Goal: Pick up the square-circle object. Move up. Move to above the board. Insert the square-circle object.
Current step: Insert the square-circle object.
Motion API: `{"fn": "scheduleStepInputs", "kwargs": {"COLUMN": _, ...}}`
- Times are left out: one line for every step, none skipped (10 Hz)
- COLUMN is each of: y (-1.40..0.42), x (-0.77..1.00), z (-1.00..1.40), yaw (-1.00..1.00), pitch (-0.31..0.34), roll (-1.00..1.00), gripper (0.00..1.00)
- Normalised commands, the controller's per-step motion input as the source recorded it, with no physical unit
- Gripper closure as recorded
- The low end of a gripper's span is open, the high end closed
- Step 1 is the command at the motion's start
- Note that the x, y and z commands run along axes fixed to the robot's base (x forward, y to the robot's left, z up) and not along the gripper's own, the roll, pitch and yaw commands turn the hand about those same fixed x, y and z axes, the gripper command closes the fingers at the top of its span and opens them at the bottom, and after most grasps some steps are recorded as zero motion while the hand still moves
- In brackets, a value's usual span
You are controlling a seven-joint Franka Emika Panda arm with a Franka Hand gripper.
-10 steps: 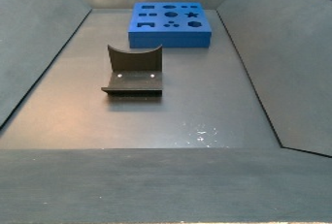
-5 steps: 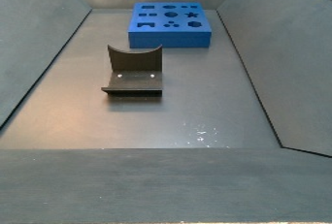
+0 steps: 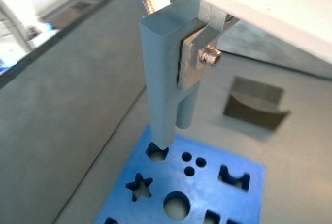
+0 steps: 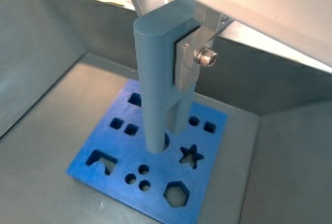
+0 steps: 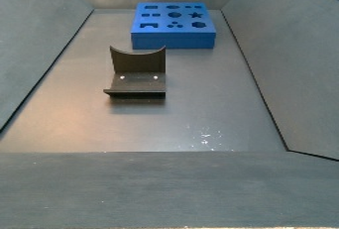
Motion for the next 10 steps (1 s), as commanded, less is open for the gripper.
{"fn": "scheduleStepInputs", "kwargs": {"y": 0.0, "x": 0.0, "z": -0.36, "yaw": -1.0, "pitch": 0.0, "roll": 0.0, "gripper": 1.0}}
{"fn": "scheduleStepInputs", "kwargs": {"y": 0.0, "x": 0.0, "z": -0.41, "yaw": -1.0, "pitch": 0.0, "roll": 0.0, "gripper": 1.0}}
{"fn": "scheduleStepInputs", "kwargs": {"y": 0.0, "x": 0.0, "z": -0.38, "yaw": -1.0, "pitch": 0.0, "roll": 0.0, "gripper": 1.0}}
{"fn": "scheduleStepInputs", "kwargs": {"y": -0.01, "x": 0.0, "z": -0.33, "yaw": -1.0, "pitch": 0.0, "roll": 0.0, "gripper": 1.0}}
{"fn": "scheduleStepInputs", "kwargs": {"y": 0.0, "x": 0.0, "z": -0.37, "yaw": -1.0, "pitch": 0.0, "roll": 0.0, "gripper": 1.0}}
{"fn": "scheduleStepInputs", "kwargs": {"y": 0.0, "x": 0.0, "z": -0.37, "yaw": -1.0, "pitch": 0.0, "roll": 0.0, "gripper": 1.0}}
{"fn": "scheduleStepInputs", "kwargs": {"y": -0.05, "x": 0.0, "z": -0.31, "yaw": -1.0, "pitch": 0.0, "roll": 0.0, "gripper": 1.0}}
{"fn": "scheduleStepInputs", "kwargs": {"y": -0.08, "x": 0.29, "z": -0.05, "yaw": -0.44, "pitch": 0.054, "roll": 0.0, "gripper": 1.0}}
{"fn": "scheduleStepInputs", "kwargs": {"y": -0.04, "x": 0.07, "z": 0.0, "yaw": 0.0, "pitch": 0.0, "roll": 0.0, "gripper": 1.0}}
{"fn": "scheduleStepInputs", "kwargs": {"y": -0.23, "x": 0.0, "z": -0.01, "yaw": -0.94, "pitch": 0.0, "roll": 0.0, "gripper": 1.0}}
